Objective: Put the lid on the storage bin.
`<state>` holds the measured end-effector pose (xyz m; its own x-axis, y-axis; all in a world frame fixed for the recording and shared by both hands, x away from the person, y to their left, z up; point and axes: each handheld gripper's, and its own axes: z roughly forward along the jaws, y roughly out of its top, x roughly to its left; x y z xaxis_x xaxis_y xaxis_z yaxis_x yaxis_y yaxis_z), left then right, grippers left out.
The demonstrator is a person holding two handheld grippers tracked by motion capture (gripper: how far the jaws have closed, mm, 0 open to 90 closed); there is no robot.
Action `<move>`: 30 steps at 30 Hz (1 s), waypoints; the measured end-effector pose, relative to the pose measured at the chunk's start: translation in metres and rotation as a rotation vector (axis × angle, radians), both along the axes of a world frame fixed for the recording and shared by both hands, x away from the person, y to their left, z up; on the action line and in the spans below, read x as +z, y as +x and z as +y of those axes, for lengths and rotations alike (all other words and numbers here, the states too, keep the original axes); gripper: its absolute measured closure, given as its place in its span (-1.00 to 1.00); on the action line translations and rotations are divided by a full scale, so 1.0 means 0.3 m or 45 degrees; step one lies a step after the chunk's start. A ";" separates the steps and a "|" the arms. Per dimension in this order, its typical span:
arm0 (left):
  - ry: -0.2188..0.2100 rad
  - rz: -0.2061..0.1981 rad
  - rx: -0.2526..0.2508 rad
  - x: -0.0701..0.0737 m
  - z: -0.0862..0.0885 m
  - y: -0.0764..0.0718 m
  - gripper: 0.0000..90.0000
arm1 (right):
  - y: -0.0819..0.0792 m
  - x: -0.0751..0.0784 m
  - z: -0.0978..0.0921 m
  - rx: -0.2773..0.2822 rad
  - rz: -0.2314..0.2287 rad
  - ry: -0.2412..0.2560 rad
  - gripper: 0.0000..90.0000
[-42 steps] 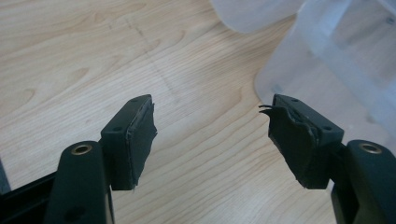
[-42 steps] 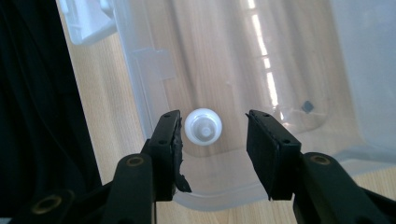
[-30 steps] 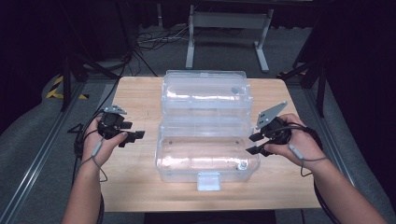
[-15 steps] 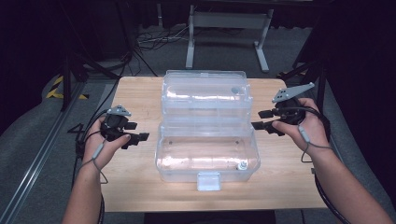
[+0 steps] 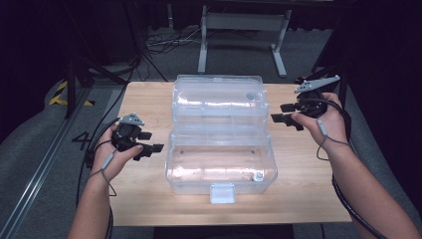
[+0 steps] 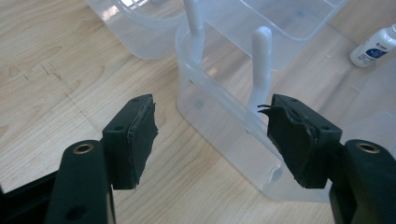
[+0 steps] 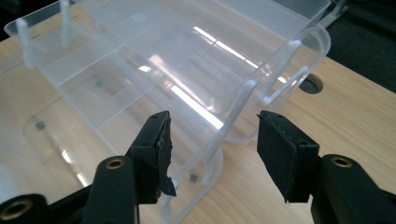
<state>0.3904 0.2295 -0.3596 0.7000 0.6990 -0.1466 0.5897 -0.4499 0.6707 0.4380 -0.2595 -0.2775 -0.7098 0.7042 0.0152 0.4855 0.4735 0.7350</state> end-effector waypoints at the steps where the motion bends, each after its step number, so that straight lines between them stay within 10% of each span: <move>1: -0.001 0.001 -0.012 0.000 -0.003 -0.002 -0.26 | 0.009 0.000 -0.001 -0.015 0.002 0.005 -0.01; 20: -0.022 0.012 -0.117 0.003 -0.036 -0.050 -0.25 | 0.160 -0.025 0.026 -0.074 0.041 0.043 -0.05; 30: -0.034 0.051 -0.271 -0.001 -0.086 -0.067 -0.24 | 0.194 -0.039 0.065 -0.040 0.050 0.072 -0.04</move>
<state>0.3703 0.2037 -0.3597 0.8247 0.5315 -0.1935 0.5095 -0.5495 0.6621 0.4962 -0.2401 -0.2893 -0.6853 0.7235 0.0830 0.5283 0.4154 0.7405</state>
